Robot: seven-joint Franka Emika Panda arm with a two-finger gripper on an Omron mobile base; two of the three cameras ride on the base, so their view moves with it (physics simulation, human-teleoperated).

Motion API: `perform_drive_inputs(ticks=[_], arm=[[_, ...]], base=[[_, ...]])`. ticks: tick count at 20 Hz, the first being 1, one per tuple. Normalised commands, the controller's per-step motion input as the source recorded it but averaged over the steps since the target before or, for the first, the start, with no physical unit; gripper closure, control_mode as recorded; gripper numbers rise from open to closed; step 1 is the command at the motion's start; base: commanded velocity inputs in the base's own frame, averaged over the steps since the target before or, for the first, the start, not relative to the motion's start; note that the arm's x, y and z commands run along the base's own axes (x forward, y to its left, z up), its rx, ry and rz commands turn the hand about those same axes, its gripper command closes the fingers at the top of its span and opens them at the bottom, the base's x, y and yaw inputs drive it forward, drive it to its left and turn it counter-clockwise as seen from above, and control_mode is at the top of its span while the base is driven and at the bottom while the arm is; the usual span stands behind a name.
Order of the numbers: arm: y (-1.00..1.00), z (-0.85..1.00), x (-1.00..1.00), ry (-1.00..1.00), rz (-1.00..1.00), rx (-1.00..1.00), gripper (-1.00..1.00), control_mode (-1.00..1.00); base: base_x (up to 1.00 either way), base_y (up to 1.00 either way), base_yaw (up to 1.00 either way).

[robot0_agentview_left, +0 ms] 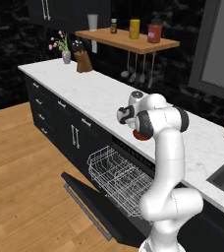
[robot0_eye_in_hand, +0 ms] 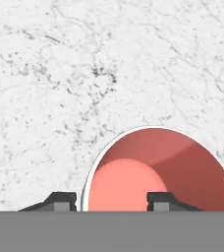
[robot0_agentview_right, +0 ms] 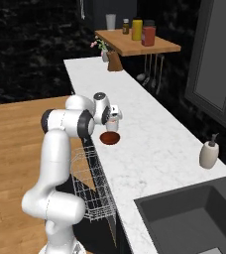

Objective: Pick up the cup and bowl from the counter, place them in the dishwasher, and close the dishwasher door.

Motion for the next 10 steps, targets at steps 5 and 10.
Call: perform_drive_inputs(ticks=[5, 10], arm=[[0.03, 0.0, 0.01, 0.0, 0.0, 0.0, 1.0, -1.0], [0.29, 0.07, 0.0, 0.0, -0.09, -0.05, 1.0, -1.0]], base=[[0.0, 0.0, 0.0], [0.0, 0.0, 0.0]])
